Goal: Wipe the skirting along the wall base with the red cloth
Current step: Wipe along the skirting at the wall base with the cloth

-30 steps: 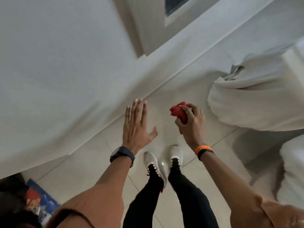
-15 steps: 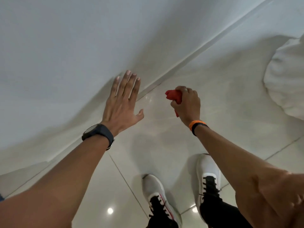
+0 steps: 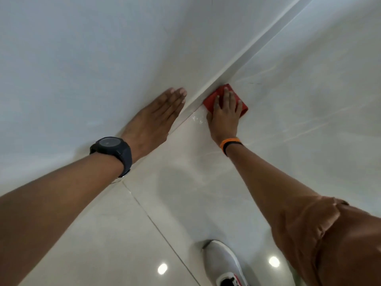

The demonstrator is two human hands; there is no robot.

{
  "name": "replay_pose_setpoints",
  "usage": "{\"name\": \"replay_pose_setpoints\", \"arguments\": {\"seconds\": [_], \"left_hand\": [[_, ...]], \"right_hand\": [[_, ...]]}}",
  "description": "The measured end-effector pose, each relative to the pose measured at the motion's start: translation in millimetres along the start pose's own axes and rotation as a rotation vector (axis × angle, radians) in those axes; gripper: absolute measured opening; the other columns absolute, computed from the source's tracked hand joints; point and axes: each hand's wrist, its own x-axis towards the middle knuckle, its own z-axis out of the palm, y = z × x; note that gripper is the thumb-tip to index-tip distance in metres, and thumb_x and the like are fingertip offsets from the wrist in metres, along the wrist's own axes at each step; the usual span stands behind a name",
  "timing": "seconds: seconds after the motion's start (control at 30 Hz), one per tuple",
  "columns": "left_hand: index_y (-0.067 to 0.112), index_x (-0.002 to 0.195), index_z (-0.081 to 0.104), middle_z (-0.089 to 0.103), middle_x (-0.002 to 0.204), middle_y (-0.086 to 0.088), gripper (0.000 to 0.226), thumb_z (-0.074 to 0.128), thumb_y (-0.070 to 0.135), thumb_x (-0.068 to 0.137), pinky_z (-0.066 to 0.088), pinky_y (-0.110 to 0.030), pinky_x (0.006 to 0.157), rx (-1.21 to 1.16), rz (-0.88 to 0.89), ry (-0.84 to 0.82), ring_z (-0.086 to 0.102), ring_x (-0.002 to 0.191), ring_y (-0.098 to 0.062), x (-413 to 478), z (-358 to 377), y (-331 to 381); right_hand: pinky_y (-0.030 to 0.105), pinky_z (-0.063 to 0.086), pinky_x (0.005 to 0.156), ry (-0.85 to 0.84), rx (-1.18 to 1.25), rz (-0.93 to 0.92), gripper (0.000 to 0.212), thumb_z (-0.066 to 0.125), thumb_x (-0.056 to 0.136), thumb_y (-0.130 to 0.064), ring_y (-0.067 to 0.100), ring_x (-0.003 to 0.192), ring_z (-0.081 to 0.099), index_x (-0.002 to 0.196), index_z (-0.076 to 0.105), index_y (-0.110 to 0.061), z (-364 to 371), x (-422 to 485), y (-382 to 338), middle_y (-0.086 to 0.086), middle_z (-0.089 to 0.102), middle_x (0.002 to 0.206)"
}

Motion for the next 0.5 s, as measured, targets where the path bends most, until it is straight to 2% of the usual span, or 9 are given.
{"name": "replay_pose_setpoints", "arguments": {"seconds": [0.13, 0.27, 0.37, 0.5], "left_hand": [[-0.020, 0.156, -0.018, -0.021, 0.166, -0.039, 0.080, 0.024, 0.033, 0.113, -0.014, -0.061, 0.128, 0.128, 0.094, -0.009, -0.013, 0.159, -0.051, 5, 4, -4], [-0.022, 0.155, -0.019, -0.024, 0.163, -0.043, 0.090, 0.033, 0.038, 0.112, -0.011, -0.068, 0.126, 0.269, 0.172, -0.077, -0.016, 0.156, -0.057, 4, 5, -4], [-0.021, 0.155, -0.017, -0.022, 0.162, -0.045, 0.090, 0.034, 0.038, 0.112, -0.011, -0.071, 0.125, 0.327, 0.201, -0.095, -0.017, 0.155, -0.059, 9, 5, -2], [-0.020, 0.157, -0.013, -0.019, 0.163, -0.045, 0.094, 0.038, 0.043, 0.110, -0.011, -0.075, 0.122, 0.425, 0.242, -0.108, -0.016, 0.154, -0.061, 16, 4, -6]], "right_hand": [[0.057, 0.010, 0.127, -0.028, 0.019, -0.063, 0.051, 0.045, 0.108, -0.022, 0.033, 0.156, 0.009, 0.155, 0.033, -0.007, 20, -24, -24, 0.016, 0.012, 0.169], [0.060, 0.017, 0.124, -0.012, -0.037, -0.112, 0.046, 0.048, 0.108, -0.029, 0.036, 0.153, 0.021, 0.151, 0.043, -0.015, 12, -4, 8, 0.012, 0.027, 0.165], [0.057, 0.023, 0.122, 0.018, -0.025, -0.060, 0.045, 0.045, 0.109, -0.033, 0.037, 0.151, 0.025, 0.151, 0.044, -0.017, 8, 11, 20, 0.009, 0.031, 0.164], [0.056, 0.027, 0.119, 0.057, 0.069, 0.057, 0.048, 0.050, 0.105, -0.019, 0.040, 0.148, 0.029, 0.152, 0.041, -0.012, 25, -11, -25, 0.013, 0.026, 0.166]]}}
